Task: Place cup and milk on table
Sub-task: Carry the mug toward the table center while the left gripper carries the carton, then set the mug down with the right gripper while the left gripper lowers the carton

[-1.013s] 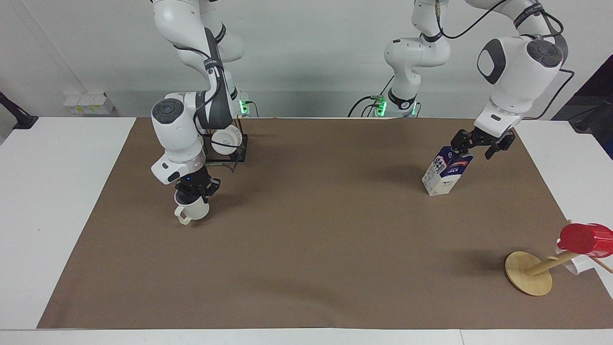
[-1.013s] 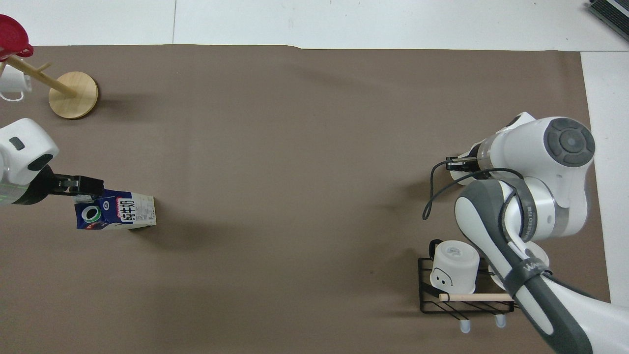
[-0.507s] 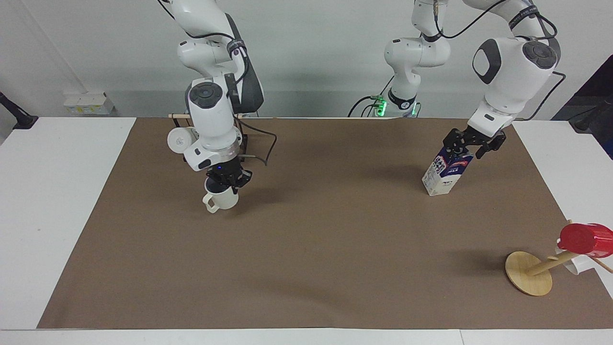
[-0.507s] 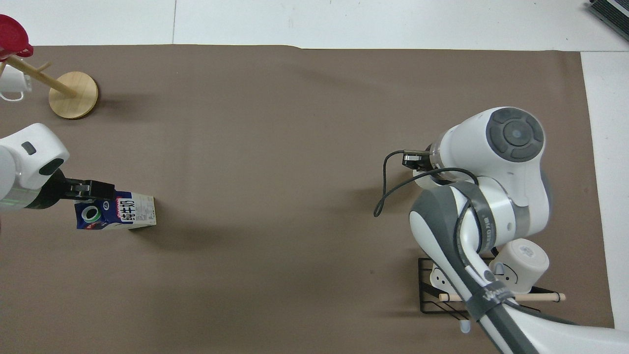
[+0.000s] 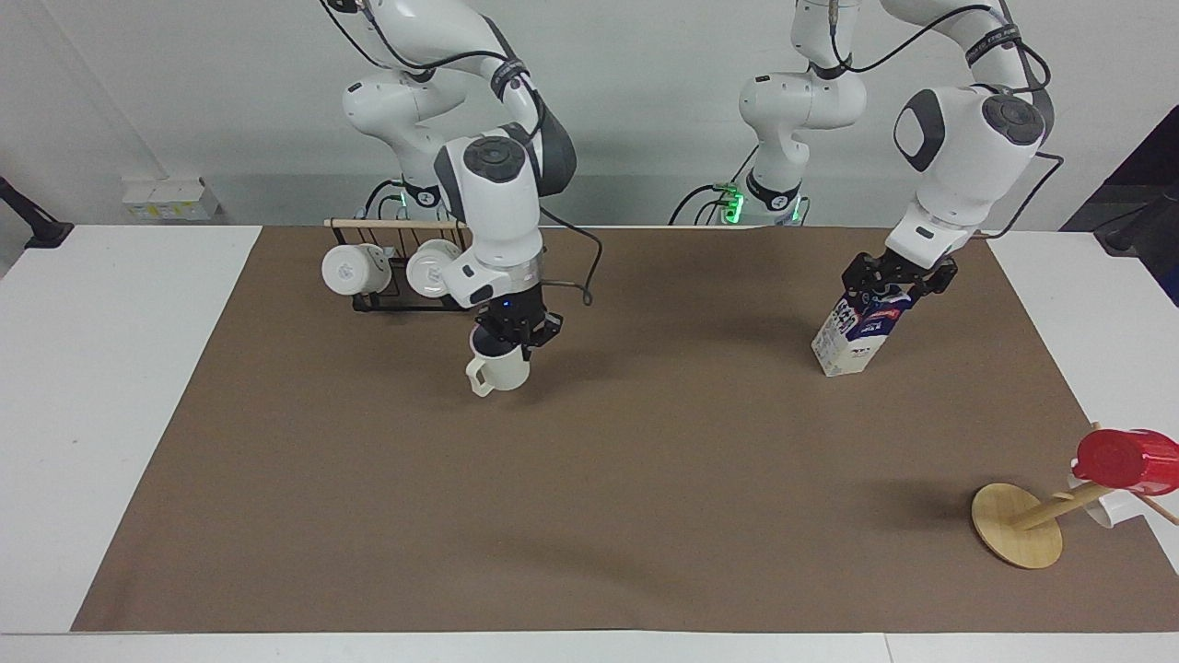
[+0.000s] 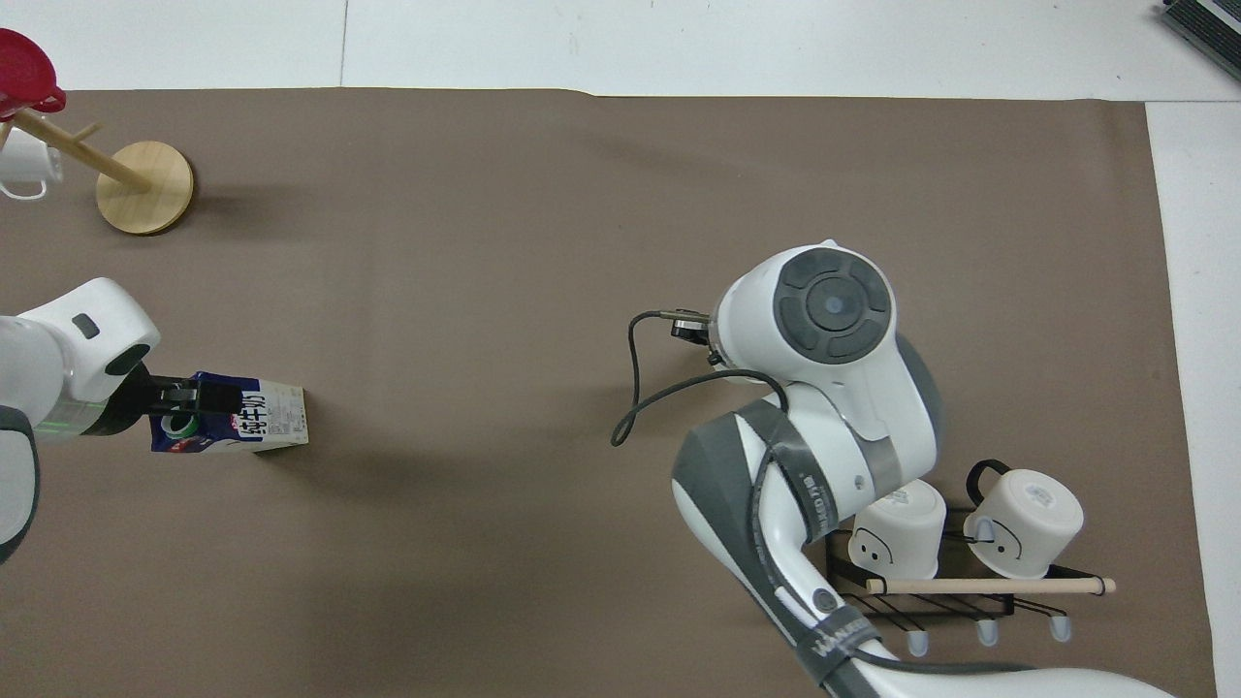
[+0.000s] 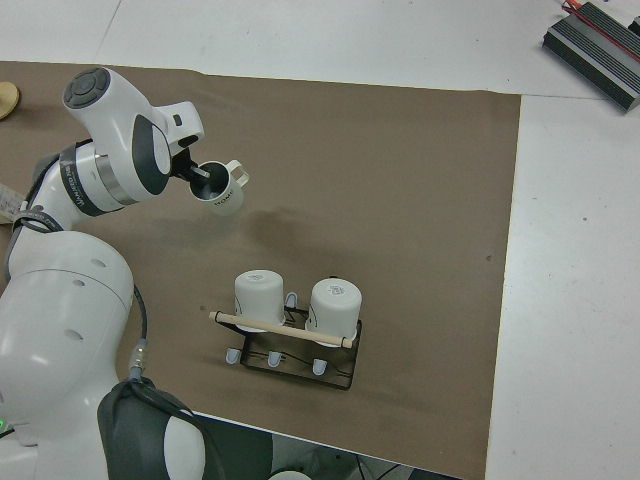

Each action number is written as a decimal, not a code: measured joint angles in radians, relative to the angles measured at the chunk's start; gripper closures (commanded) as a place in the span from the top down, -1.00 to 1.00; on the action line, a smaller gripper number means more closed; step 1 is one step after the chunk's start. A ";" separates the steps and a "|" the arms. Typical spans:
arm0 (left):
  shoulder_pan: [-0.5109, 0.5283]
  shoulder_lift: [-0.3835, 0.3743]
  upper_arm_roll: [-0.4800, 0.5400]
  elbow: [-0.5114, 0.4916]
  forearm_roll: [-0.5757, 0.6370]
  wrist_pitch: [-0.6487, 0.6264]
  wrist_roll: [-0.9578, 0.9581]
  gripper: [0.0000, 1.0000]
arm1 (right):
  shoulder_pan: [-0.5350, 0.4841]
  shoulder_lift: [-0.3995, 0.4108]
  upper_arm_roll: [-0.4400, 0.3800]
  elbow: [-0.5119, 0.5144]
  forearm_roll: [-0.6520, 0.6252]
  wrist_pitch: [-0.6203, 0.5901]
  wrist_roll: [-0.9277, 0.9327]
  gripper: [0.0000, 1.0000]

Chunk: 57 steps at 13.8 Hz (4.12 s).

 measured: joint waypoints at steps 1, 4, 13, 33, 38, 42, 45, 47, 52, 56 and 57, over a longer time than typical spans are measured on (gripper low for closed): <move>0.000 -0.003 0.000 0.000 0.000 0.000 0.000 -0.08 | 0.022 0.029 0.000 0.025 0.000 0.000 0.030 -1.00; 0.000 -0.007 0.000 -0.001 0.000 0.000 0.000 -0.44 | 0.084 0.133 0.001 0.120 0.000 0.005 0.119 -1.00; 0.000 0.017 -0.003 0.166 -0.002 -0.129 -0.030 -0.45 | 0.137 0.243 0.009 0.175 0.000 0.069 0.148 -1.00; -0.305 0.050 -0.021 0.210 -0.081 -0.125 -0.498 -0.48 | -0.074 -0.015 -0.007 0.189 0.026 -0.208 -0.070 1.00; -0.430 0.127 -0.024 0.209 -0.081 0.007 -0.644 -0.48 | -0.216 -0.087 -0.008 0.189 0.026 -0.357 -0.299 1.00; -0.491 0.195 -0.025 0.209 -0.081 0.109 -0.668 -0.48 | -0.333 -0.143 -0.009 0.188 0.026 -0.437 -0.442 1.00; -0.504 0.218 -0.025 0.212 -0.081 0.133 -0.663 -0.07 | -0.398 -0.159 -0.008 0.187 0.026 -0.459 -0.500 1.00; -0.504 0.218 -0.025 0.212 -0.081 0.132 -0.654 1.00 | -0.431 -0.164 -0.009 0.187 0.026 -0.460 -0.552 1.00; -0.504 0.210 -0.017 0.249 -0.081 0.071 -0.644 1.00 | -0.524 -0.225 -0.010 0.197 0.025 -0.512 -0.641 1.00; -0.485 0.178 0.007 0.391 -0.080 -0.177 -0.637 1.00 | -0.535 -0.264 -0.010 0.256 0.023 -0.636 -0.652 1.00; -0.475 0.166 0.011 0.410 -0.080 -0.216 -0.615 1.00 | -0.535 -0.273 -0.010 0.276 0.023 -0.671 -0.652 1.00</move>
